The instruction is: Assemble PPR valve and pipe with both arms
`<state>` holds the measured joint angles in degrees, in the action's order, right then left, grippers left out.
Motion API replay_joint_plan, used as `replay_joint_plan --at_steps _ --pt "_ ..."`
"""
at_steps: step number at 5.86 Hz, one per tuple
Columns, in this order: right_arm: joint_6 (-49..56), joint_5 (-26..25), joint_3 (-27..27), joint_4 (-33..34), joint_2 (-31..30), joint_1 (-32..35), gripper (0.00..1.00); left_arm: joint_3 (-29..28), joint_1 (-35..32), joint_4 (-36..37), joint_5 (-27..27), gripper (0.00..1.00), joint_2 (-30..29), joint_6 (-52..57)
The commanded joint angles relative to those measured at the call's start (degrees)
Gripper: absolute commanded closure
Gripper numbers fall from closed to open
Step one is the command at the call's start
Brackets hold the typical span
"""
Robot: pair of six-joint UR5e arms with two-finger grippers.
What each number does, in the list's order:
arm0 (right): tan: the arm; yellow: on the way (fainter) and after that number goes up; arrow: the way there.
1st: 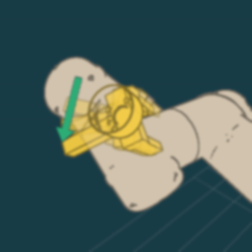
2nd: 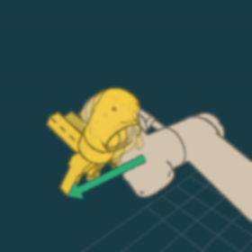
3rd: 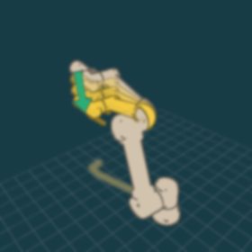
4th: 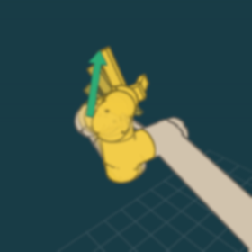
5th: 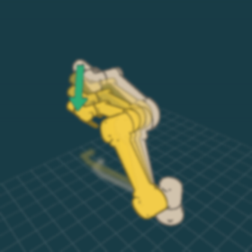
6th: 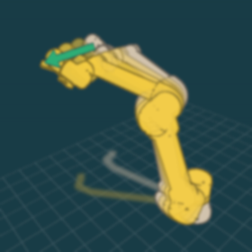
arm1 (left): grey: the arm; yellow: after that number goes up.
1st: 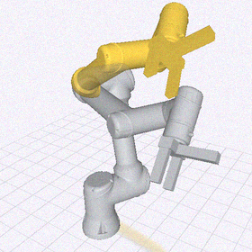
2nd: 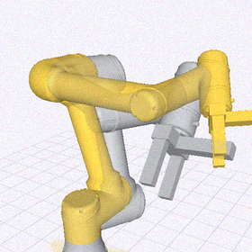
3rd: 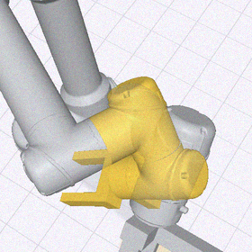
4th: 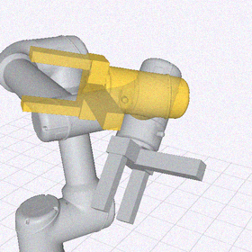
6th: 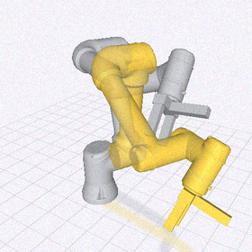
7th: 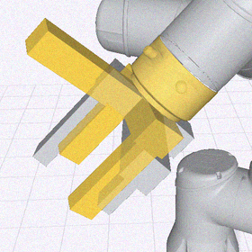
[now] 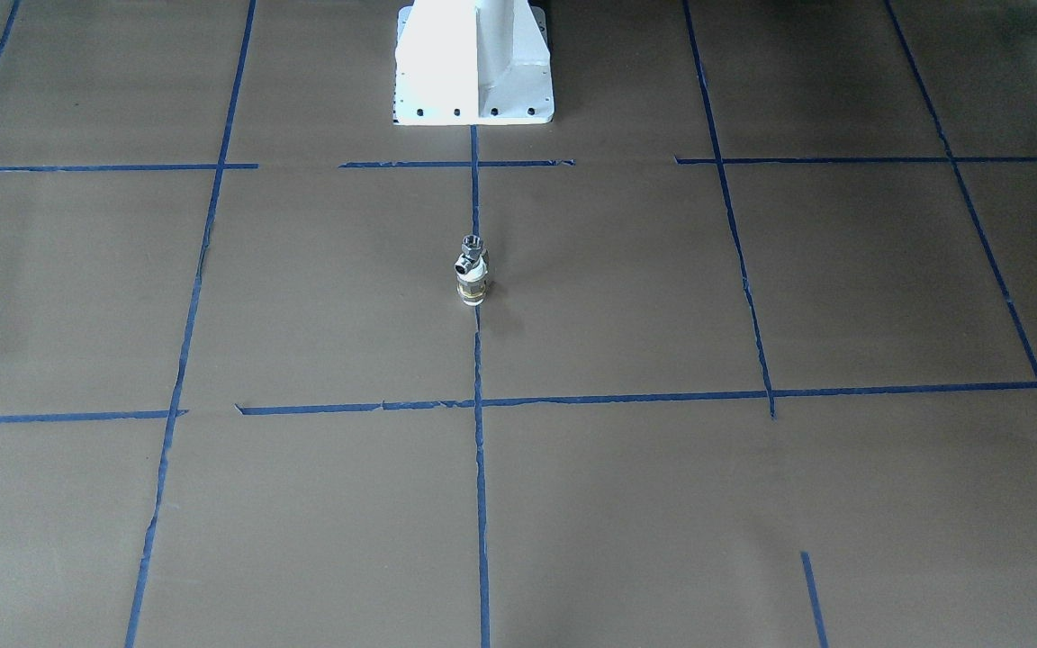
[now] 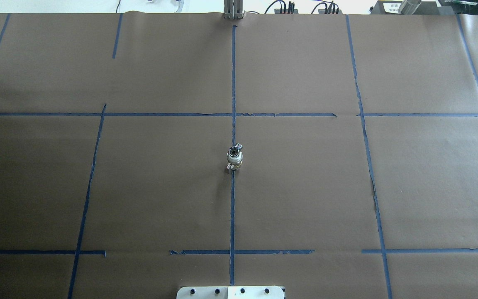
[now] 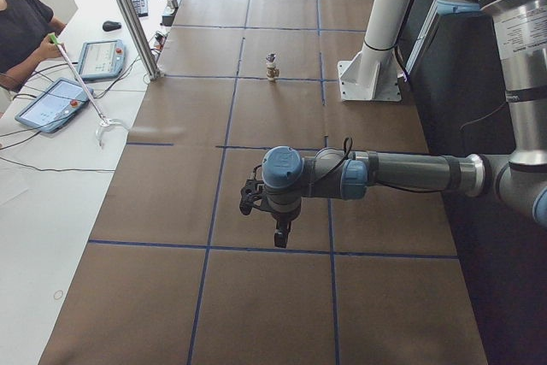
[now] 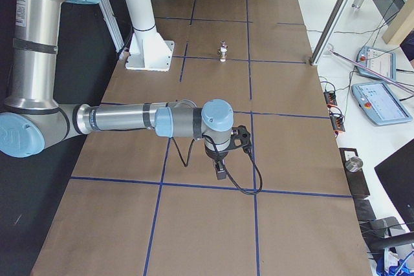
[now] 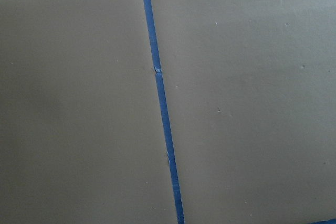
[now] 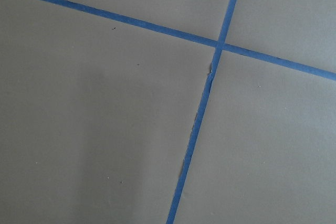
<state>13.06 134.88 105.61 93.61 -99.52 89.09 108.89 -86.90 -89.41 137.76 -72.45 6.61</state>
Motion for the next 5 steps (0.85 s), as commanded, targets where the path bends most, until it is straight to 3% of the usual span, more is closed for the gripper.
replay_joint_plan --at_steps 1,5 --pt "-0.3 0.2 -0.4 0.1 -0.3 -0.6 0.0 0.1 0.0 0.5 0.0 0.0 -0.1 -0.4" --pt "-0.4 0.6 -1.5 -0.1 -0.8 -0.6 0.0 -0.4 0.0 0.5 -0.4 0.0 0.6 0.0"
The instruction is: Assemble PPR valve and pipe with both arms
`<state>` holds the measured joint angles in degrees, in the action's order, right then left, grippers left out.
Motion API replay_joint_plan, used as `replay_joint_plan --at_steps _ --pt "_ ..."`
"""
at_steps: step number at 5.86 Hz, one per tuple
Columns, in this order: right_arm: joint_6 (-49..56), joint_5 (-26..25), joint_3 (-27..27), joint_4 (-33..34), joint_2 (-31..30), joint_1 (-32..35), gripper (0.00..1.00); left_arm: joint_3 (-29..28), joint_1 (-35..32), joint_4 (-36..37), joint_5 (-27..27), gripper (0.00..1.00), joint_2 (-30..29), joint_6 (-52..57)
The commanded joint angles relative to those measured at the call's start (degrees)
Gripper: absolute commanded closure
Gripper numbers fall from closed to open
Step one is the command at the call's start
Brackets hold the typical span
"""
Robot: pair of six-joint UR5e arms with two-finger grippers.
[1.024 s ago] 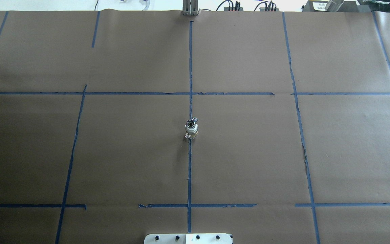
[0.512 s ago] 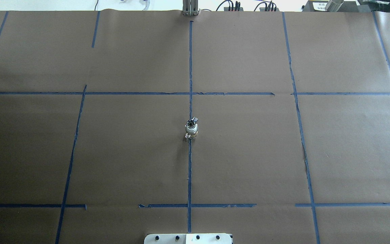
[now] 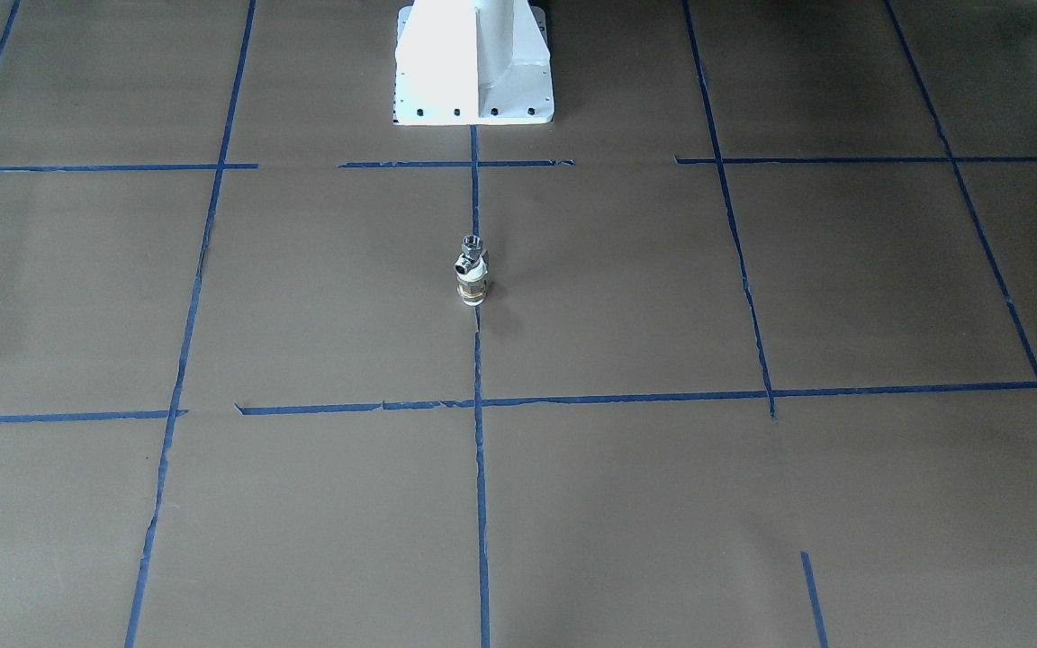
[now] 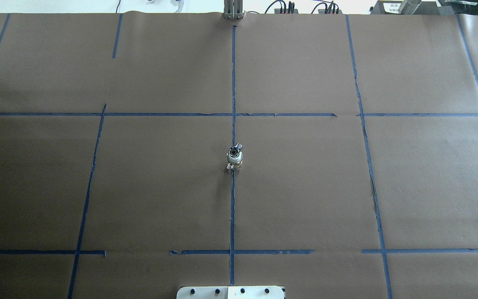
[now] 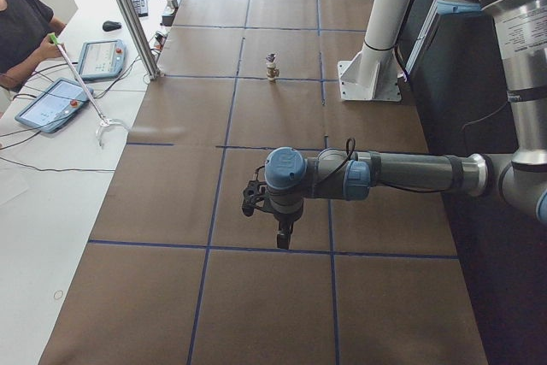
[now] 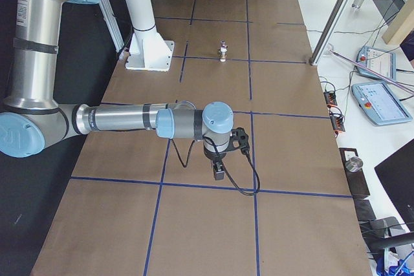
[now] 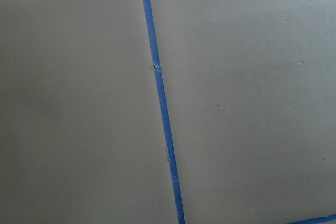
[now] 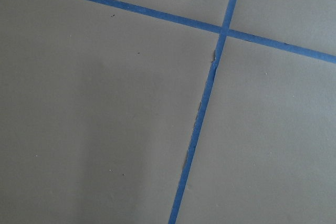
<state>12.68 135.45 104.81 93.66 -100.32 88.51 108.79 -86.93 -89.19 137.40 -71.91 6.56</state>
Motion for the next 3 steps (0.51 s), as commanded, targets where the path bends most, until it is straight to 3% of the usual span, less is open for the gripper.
replay_joint_plan --at_steps 1,3 --pt "0.0 0.3 -0.9 -0.1 -0.1 0.0 0.0 -0.8 -0.1 0.4 -0.1 0.0 0.2 0.0" --pt "0.0 0.9 -1.5 -0.2 -0.1 0.0 0.0 -0.4 -0.1 0.4 -0.2 0.0 0.3 0.1"
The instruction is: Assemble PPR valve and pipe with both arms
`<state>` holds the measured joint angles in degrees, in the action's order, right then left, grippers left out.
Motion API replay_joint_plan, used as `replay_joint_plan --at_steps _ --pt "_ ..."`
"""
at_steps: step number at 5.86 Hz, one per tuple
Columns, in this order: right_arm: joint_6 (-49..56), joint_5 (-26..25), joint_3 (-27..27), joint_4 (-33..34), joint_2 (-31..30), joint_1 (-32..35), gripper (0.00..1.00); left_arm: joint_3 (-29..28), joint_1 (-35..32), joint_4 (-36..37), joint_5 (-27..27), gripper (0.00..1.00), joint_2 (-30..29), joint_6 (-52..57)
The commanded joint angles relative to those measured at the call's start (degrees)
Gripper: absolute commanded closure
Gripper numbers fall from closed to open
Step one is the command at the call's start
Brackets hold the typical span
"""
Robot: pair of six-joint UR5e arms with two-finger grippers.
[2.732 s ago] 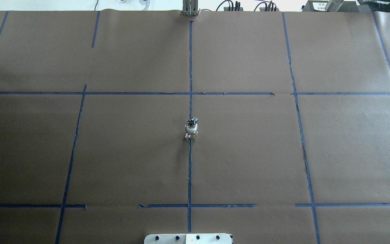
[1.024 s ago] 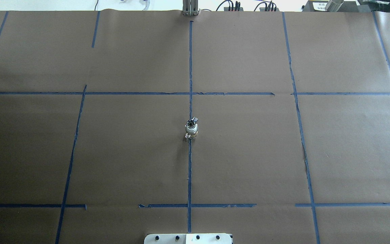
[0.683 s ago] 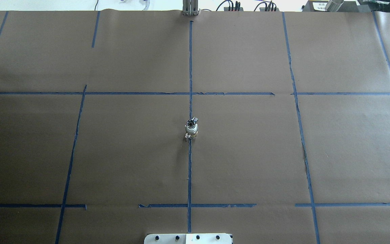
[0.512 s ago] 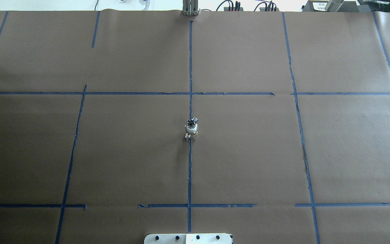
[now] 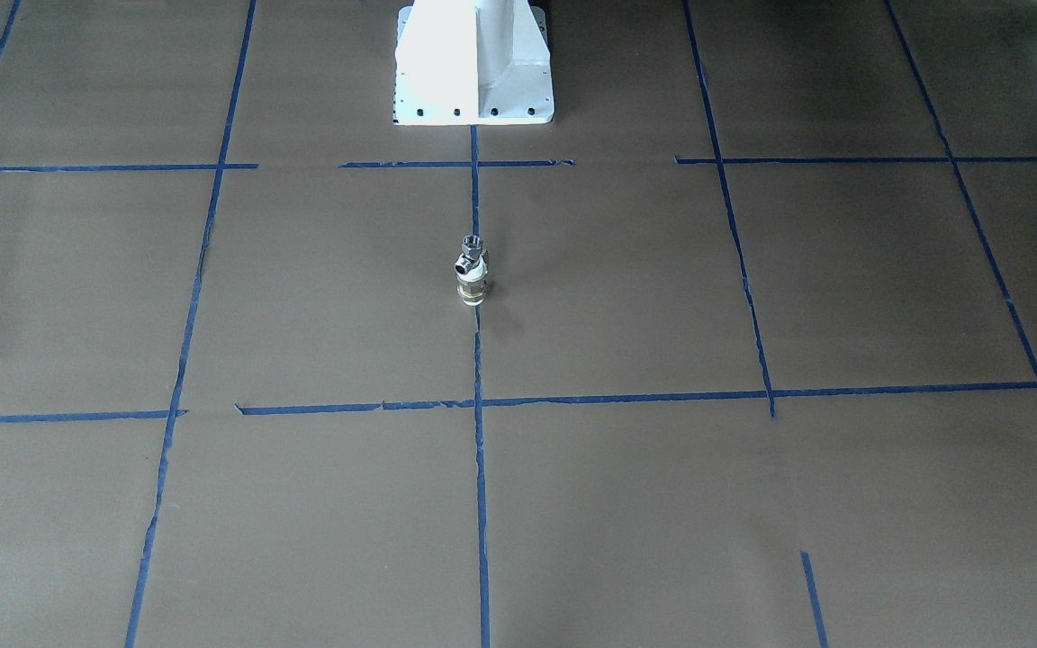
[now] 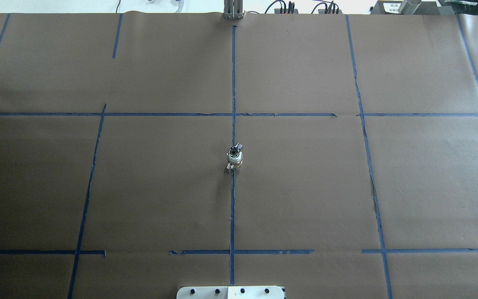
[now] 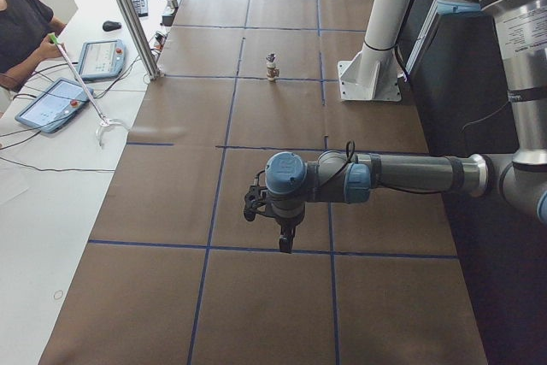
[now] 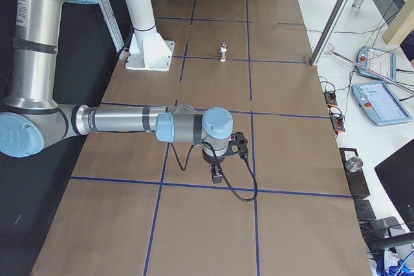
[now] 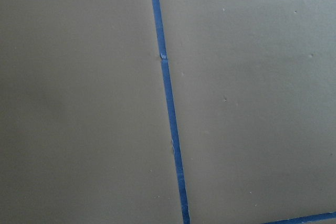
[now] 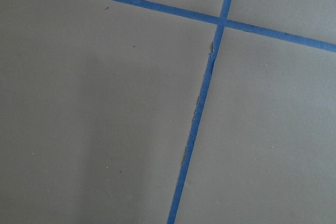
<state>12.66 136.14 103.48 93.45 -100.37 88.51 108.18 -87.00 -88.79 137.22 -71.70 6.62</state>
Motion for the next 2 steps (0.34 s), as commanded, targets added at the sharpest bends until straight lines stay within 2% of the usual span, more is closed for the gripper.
replay_joint_plan --at_steps 1,2 --pt "0.0 0.3 -0.6 -0.1 0.0 0.0 0.0 -0.1 0.1 0.0 -0.1 0.0 -0.1 0.1" --pt "0.0 0.5 -0.6 -0.1 0.0 0.0 0.0 0.2 0.0 0.0 -0.1 0.0 -0.1 0.1"
